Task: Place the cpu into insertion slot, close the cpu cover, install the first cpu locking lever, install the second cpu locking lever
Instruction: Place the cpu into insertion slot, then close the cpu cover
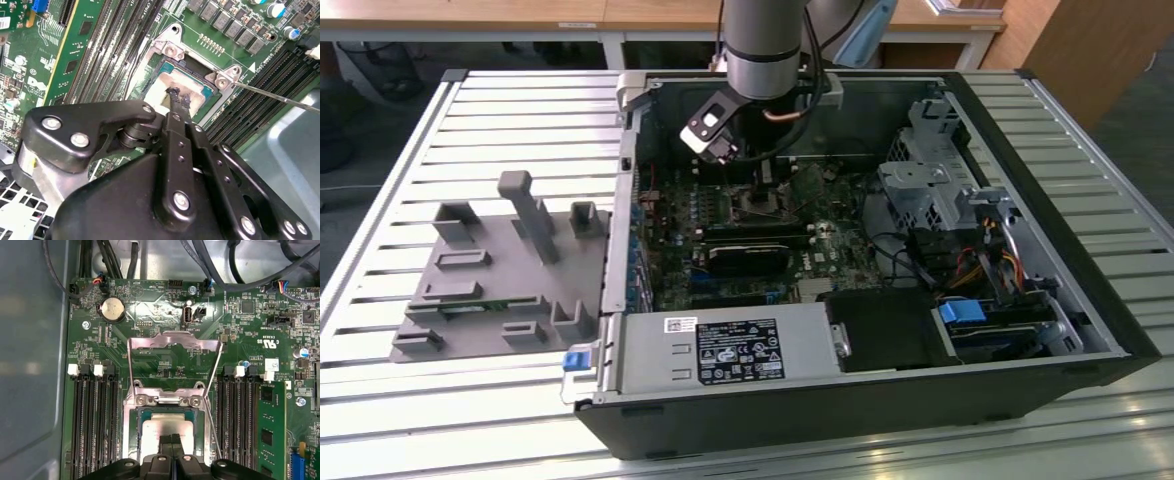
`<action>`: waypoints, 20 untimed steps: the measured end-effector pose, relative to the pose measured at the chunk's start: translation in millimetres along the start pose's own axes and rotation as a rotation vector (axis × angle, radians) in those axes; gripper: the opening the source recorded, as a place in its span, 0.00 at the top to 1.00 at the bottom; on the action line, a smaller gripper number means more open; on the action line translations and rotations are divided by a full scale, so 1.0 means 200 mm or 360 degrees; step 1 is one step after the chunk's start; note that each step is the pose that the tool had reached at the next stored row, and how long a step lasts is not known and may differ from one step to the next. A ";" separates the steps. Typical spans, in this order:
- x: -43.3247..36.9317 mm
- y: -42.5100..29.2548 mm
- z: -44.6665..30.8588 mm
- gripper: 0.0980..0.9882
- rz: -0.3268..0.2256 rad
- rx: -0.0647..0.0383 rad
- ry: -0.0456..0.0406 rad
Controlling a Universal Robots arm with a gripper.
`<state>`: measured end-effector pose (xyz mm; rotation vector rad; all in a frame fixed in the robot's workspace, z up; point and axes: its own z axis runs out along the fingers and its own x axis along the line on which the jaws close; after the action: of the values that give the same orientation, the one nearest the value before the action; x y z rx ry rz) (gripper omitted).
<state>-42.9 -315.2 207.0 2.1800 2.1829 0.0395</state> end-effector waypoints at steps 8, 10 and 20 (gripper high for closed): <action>0.000 0.001 -0.017 0.99 0.0000 0.0000 0.0000; 0.000 0.002 -0.021 0.99 0.0000 0.0000 0.0000; -0.001 0.003 -0.051 0.99 0.0000 0.0000 0.0000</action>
<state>-42.9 -315.2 217.2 2.1799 2.1832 0.0397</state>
